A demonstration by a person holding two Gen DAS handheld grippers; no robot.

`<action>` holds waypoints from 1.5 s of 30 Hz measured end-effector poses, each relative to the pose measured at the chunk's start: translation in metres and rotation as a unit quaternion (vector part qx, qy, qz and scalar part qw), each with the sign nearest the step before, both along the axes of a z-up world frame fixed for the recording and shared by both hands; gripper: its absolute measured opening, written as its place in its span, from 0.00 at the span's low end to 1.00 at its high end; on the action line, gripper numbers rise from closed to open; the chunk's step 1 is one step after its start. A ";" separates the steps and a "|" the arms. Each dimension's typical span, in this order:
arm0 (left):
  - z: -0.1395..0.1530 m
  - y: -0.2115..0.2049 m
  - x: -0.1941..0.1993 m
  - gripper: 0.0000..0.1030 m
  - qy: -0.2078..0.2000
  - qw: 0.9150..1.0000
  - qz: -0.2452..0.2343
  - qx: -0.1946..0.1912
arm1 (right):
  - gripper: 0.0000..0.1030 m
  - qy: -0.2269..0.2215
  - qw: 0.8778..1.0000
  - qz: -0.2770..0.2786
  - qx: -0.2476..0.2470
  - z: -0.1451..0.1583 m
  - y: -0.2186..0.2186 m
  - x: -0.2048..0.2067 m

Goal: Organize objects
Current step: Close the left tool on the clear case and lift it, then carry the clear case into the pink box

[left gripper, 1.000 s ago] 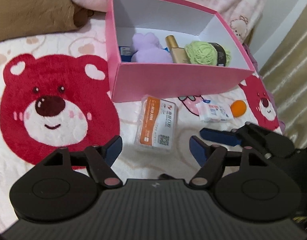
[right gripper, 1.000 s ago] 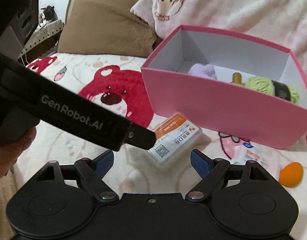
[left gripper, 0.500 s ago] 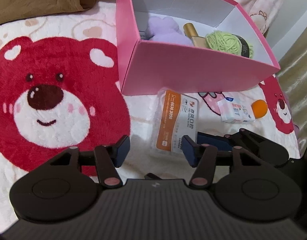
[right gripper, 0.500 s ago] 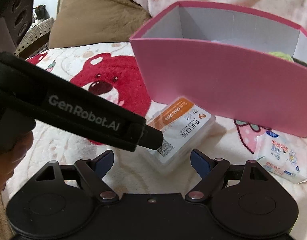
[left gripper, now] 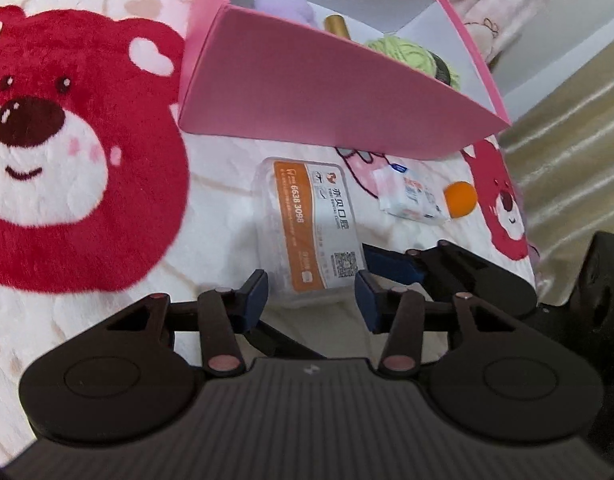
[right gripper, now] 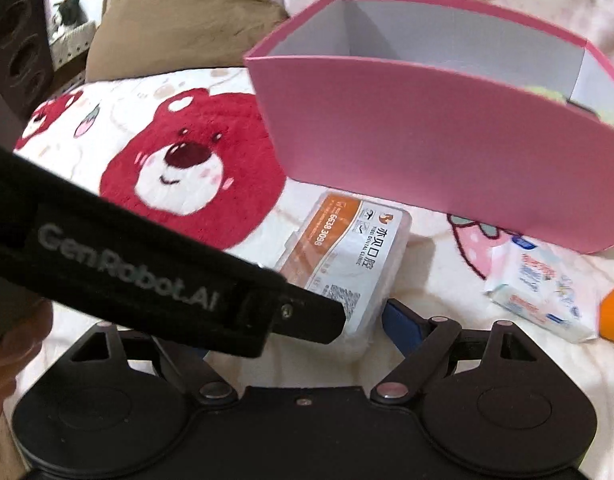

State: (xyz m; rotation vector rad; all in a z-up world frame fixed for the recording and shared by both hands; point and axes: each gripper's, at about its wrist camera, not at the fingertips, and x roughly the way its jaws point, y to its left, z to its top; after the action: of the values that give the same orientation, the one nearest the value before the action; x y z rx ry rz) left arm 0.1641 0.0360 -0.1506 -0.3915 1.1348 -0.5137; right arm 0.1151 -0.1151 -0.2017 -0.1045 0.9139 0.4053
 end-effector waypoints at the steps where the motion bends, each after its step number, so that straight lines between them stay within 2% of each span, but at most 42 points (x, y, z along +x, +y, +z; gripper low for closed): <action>1: 0.000 0.000 0.000 0.44 0.001 1.000 0.002 0.000 | 0.85 -0.001 1.000 0.003 -0.004 0.001 0.000 -0.003; 6: 0.001 0.004 0.006 0.44 -0.027 0.999 0.036 0.030 | 0.85 0.002 1.000 -0.018 -0.006 -0.003 0.000 0.002; 7: -0.001 0.007 0.008 0.47 -0.032 0.998 0.042 0.034 | 0.85 0.005 1.000 -0.025 -0.002 -0.005 -0.002 0.004; 10: -0.008 0.013 0.014 0.47 -0.030 0.998 0.054 0.014 | 0.73 0.000 0.999 -0.042 0.018 -0.007 -0.009 0.002; 12: -0.009 0.011 0.015 0.44 -0.028 0.998 0.049 0.000 | 0.72 0.006 0.998 -0.049 0.030 -0.006 -0.012 0.004; 13: -0.009 0.009 0.015 0.40 -0.025 0.999 0.041 -0.010 | 0.72 0.007 0.998 -0.052 0.032 -0.005 -0.010 0.003; 14: -0.011 0.005 0.013 0.40 -0.017 0.999 0.038 -0.019 | 0.72 0.007 0.998 -0.054 0.033 -0.005 -0.010 0.001; 19: -0.009 -0.005 0.008 0.41 -0.034 0.999 0.026 0.005 | 0.73 0.006 0.998 -0.056 0.017 -0.016 -0.008 -0.011; 27: -0.002 -0.006 -0.004 0.42 -0.044 0.999 0.014 -0.005 | 0.71 -0.001 0.998 -0.051 0.042 -0.007 -0.020 -0.026; 31: 0.015 -0.008 -0.020 0.42 -0.066 0.998 0.007 0.000 | 0.70 -0.017 0.998 -0.051 0.038 0.004 -0.028 -0.028; 34: 0.032 -0.007 -0.032 0.42 -0.073 0.997 0.000 0.008 | 0.70 -0.033 0.998 -0.046 0.038 0.017 -0.017 -0.042; 35: 0.038 -0.008 -0.035 0.42 -0.075 0.997 -0.006 0.015 | 0.70 -0.039 0.998 -0.043 0.035 0.019 -0.008 -0.032; 41: 0.072 -0.021 -0.060 0.42 -0.124 0.990 -0.033 0.060 | 0.68 -0.074 0.996 -0.057 0.010 0.044 -0.009 -0.054; 45: 0.101 -0.020 -0.062 0.42 -0.141 0.988 -0.030 0.058 | 0.68 -0.098 0.994 -0.051 0.001 0.071 -0.010 -0.059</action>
State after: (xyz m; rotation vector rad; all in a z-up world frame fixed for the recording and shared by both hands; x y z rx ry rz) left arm 0.1016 0.0158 -0.0494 -0.1766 0.9004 -0.5336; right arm 0.0558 -0.1253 -0.1311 -0.0932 0.7224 0.2952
